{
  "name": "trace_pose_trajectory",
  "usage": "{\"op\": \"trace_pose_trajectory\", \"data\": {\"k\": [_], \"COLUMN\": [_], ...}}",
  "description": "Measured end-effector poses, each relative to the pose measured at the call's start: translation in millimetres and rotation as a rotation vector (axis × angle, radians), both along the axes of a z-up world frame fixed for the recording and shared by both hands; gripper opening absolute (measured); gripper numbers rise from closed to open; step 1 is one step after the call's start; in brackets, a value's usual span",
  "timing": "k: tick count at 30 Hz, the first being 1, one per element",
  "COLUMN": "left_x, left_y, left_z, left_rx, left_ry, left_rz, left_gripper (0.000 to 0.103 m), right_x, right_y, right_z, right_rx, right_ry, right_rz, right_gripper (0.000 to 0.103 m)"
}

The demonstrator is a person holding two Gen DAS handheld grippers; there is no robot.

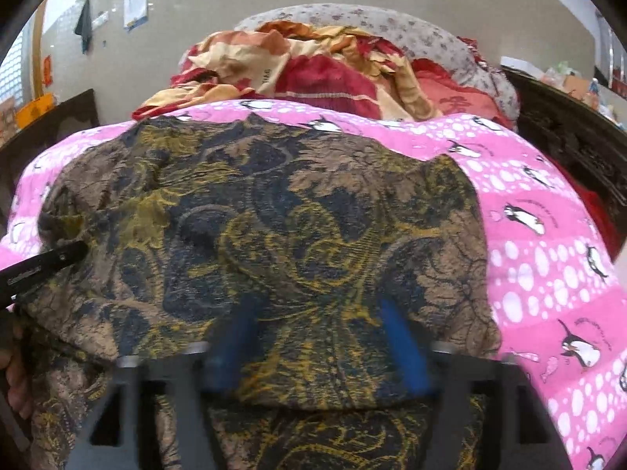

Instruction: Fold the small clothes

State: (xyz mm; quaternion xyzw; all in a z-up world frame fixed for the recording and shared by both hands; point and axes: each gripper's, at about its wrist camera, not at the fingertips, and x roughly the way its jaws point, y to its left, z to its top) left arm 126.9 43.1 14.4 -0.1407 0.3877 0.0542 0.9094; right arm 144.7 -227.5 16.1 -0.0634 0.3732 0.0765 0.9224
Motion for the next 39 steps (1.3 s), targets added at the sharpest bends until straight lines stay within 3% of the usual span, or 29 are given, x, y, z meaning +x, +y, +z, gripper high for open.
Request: {"op": "trace_pose_trajectory", "data": {"k": [2, 6, 27, 29, 30, 32, 33, 35, 37, 39], "left_x": [0, 0, 1, 2, 1, -9, -22, -45, -60, -60], "left_y": [0, 0, -1, -1, -2, -6, -7, -11, -21, -29], "left_z": [0, 0, 1, 1, 3, 18, 27, 40, 38, 19], "left_rx": [-0.001, 0.001, 0.005, -0.004, -0.021, 0.033, 0.036, 0.020, 0.022, 0.020], "left_ry": [0.000, 0.001, 0.004, 0.002, 0.000, 0.038, 0.011, -0.056, -0.066, -0.010], "left_rz": [0.000, 0.000, 0.002, -0.023, -0.060, -0.097, -0.107, -0.122, -0.127, -0.123], "left_gripper": [0.042, 0.042, 0.043, 0.053, 0.063, 0.063, 0.063, 0.065, 0.075, 0.075], "right_x": [3, 8, 15, 16, 16, 12, 7, -10, -27, -30], "right_y": [-5, -18, -14, -15, -16, -20, -22, -21, -11, 8], "right_z": [-2, -5, -10, -10, -8, 0, 7, 31, 51, 53], "right_rx": [-0.025, 0.070, 0.056, 0.060, 0.065, 0.076, 0.075, 0.057, 0.054, 0.070], "right_ry": [0.011, 0.054, 0.076, 0.080, 0.080, 0.089, 0.089, 0.007, -0.077, -0.050], "right_rz": [-0.074, -0.067, -0.089, -0.088, -0.086, -0.060, -0.054, -0.025, 0.038, 0.128], "right_gripper": [0.103, 0.103, 0.103, 0.103, 0.103, 0.101, 0.093, 0.091, 0.092, 0.092]}}
